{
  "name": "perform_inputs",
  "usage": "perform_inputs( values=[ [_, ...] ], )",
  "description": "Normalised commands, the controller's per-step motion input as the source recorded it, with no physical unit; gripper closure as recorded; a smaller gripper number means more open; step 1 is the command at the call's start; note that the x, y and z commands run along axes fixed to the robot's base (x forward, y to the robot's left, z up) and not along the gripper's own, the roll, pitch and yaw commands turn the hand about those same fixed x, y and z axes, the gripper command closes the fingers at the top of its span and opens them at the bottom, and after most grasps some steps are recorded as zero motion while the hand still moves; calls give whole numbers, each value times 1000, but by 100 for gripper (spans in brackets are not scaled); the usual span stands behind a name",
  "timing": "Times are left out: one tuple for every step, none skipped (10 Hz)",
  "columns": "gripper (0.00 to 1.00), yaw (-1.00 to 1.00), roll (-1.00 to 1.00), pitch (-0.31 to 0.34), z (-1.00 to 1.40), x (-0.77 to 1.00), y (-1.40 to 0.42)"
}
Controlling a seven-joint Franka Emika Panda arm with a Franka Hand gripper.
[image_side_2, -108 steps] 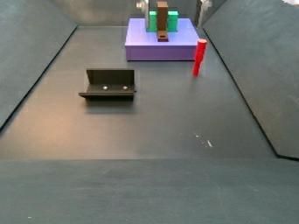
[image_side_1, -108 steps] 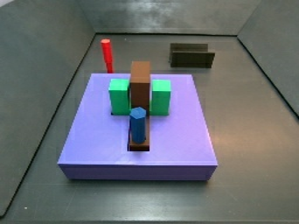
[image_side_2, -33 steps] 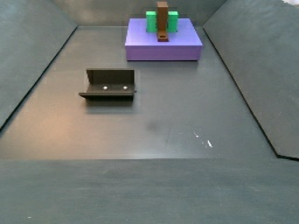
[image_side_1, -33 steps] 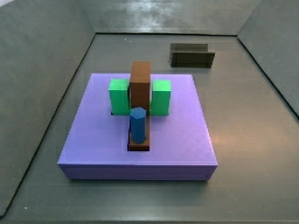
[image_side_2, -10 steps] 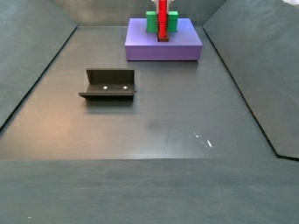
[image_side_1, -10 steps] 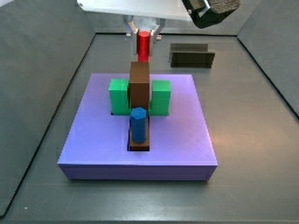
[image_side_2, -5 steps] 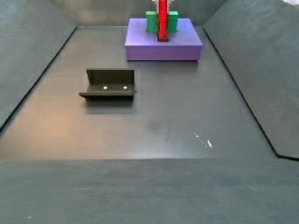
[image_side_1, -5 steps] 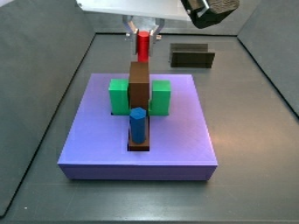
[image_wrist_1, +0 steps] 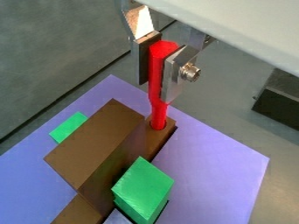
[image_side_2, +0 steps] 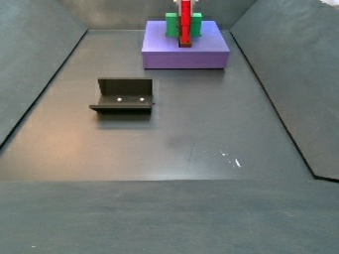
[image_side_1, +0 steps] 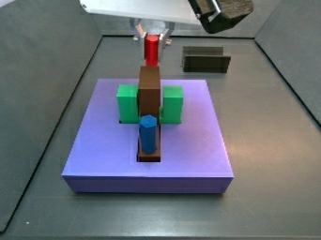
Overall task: Pick up the red object. Move up. Move to above the board. Insert the red object.
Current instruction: Insert the red object.
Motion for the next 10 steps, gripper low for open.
perform_inputs(
  values=[
    [100,0,130,0,-634,9,31],
    [100,-14,116,-30,-751,0,54],
    [100,-11,37,-56,-803,0,6],
    [100,-43,0,-69,-1000,54,0],
    [100,-60,0,-70,-1000,83,0],
    [100,-69,0,-73,-1000,23,0],
    [100,-83,49,-6,-686,20,31],
    [100,-109,79,0,-409,14,94],
    [100,-100,13,-43,-649,0,43],
    [100,-57,-39,54,-17,109,71]
  ],
)
